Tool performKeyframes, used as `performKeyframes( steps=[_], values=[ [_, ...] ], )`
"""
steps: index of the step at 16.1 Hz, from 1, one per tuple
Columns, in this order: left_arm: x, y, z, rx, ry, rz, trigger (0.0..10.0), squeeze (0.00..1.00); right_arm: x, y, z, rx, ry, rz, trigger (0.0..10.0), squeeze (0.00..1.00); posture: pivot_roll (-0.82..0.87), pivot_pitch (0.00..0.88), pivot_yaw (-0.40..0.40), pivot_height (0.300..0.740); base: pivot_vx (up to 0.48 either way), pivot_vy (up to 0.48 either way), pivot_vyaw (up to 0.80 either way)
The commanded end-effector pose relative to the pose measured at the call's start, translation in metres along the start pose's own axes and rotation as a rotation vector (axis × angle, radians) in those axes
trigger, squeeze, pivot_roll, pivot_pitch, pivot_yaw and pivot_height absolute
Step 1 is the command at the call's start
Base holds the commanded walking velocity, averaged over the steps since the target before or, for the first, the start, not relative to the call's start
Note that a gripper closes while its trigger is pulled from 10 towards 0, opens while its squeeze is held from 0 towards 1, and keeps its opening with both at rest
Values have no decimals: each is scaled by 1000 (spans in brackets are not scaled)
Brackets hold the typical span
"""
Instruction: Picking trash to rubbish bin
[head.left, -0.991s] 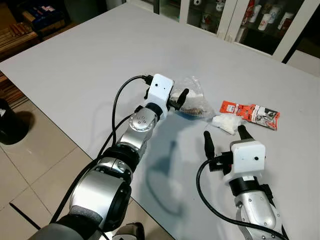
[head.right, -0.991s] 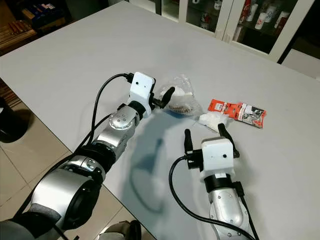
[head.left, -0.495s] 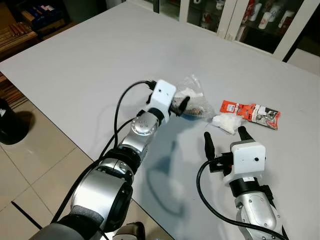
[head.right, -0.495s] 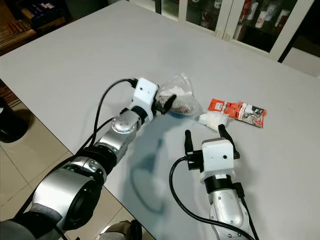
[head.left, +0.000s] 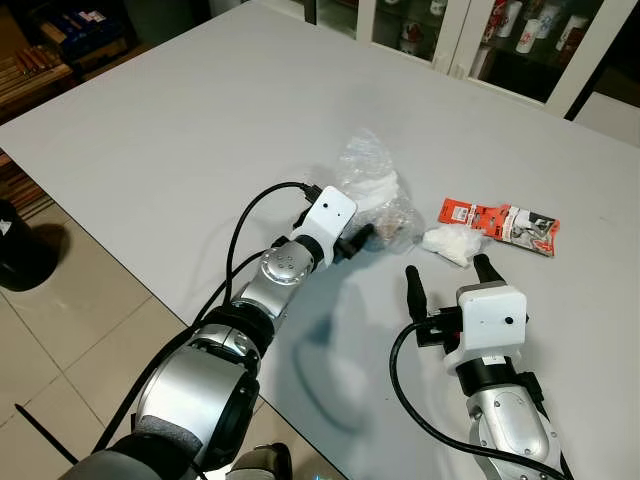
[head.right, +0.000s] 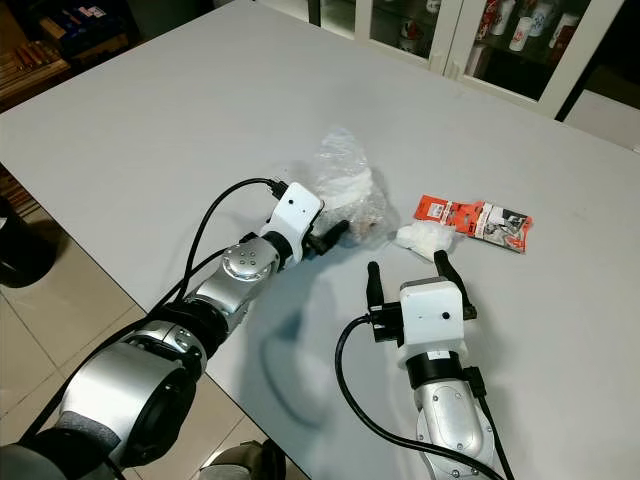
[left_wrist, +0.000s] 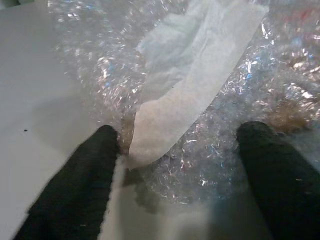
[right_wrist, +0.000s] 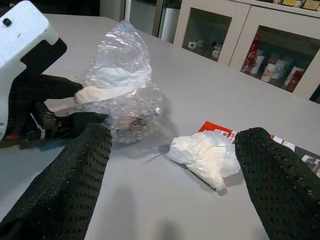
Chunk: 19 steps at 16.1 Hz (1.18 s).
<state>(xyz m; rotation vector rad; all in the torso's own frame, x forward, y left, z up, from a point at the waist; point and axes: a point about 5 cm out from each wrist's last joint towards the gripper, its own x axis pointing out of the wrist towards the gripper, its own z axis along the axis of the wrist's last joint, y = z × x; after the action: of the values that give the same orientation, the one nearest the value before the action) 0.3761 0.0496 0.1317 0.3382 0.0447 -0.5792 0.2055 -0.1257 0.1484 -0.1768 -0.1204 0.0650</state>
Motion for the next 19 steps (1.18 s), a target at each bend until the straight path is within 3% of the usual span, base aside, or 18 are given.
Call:
performKeyframes(
  steps=[1, 19],
  values=[
    [-6, -1, -19, 1, 81, -4, 0, 0, -1, -2, 1, -1, 5, -10, 10000, 0, -43, 178, 64, 740, 0, 0, 0],
    [-8, 7, -20, 5, 71, 55, 0, 0, 3, -3, 1, -8, -9, -12, 10000, 0, -30, 165, 63, 740, 0, 0, 0]
  ],
)
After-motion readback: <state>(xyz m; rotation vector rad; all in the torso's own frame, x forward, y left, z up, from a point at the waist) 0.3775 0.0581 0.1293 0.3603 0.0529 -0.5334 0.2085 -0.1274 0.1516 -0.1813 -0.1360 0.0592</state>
